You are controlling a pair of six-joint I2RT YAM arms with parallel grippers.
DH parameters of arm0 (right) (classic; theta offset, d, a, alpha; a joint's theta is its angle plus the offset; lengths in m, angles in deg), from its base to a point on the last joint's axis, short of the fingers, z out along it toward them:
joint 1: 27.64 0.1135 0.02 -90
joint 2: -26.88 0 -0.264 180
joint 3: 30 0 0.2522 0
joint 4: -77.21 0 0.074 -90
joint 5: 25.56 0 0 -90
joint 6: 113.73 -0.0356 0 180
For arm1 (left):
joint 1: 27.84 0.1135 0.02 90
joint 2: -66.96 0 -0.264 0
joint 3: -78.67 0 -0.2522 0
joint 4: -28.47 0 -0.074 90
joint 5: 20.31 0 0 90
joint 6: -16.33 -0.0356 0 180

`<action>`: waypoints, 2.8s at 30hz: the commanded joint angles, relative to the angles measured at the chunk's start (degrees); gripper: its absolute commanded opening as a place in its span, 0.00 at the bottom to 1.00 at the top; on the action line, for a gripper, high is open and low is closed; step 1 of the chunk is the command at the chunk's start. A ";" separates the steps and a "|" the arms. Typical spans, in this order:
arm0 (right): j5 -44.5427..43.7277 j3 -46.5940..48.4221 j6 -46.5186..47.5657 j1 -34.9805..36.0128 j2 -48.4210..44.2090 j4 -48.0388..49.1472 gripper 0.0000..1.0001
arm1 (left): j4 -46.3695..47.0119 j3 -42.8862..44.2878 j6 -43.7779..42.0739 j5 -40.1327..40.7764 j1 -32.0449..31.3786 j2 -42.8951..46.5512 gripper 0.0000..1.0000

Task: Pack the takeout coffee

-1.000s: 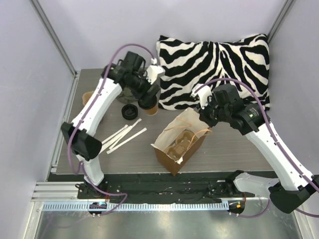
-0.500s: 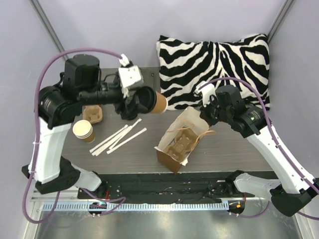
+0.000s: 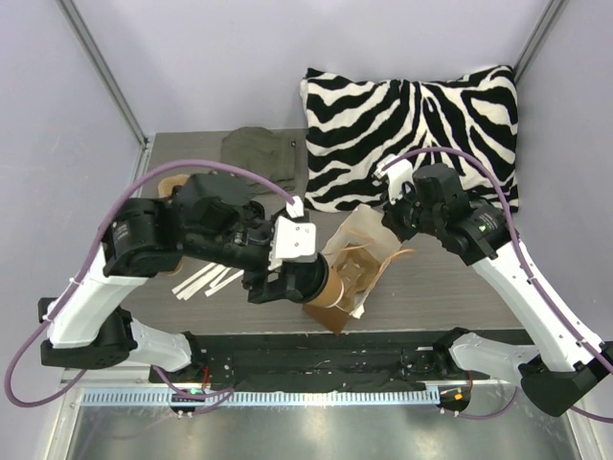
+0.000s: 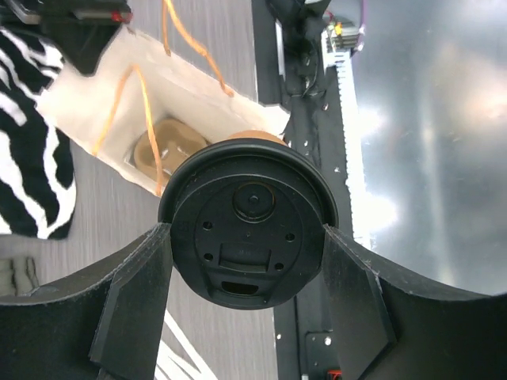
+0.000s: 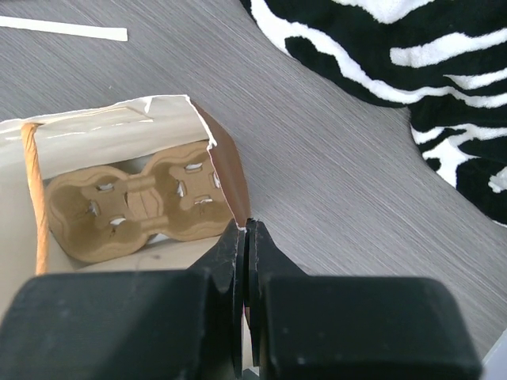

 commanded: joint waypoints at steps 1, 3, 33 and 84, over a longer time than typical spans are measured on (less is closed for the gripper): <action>0.26 -0.23 -1.17 -0.09 -1.02 3.56 0.01 | -6.57 -4.96 0.85 6.52 -3.37 1.10 0.04; 1.84 -0.14 -0.55 -0.09 -1.46 3.74 0.01 | -4.02 -7.16 0.93 9.75 -3.28 1.01 0.03; 6.59 1.00 -2.04 -0.09 -1.46 3.39 0.01 | 17.61 -14.44 -1.35 26.21 -3.46 -4.00 0.00; 18.18 2.49 3.57 -0.09 -4.28 -1.36 0.79 | 34.67 -44.53 -17.79 6.00 -1.00 -2.33 0.02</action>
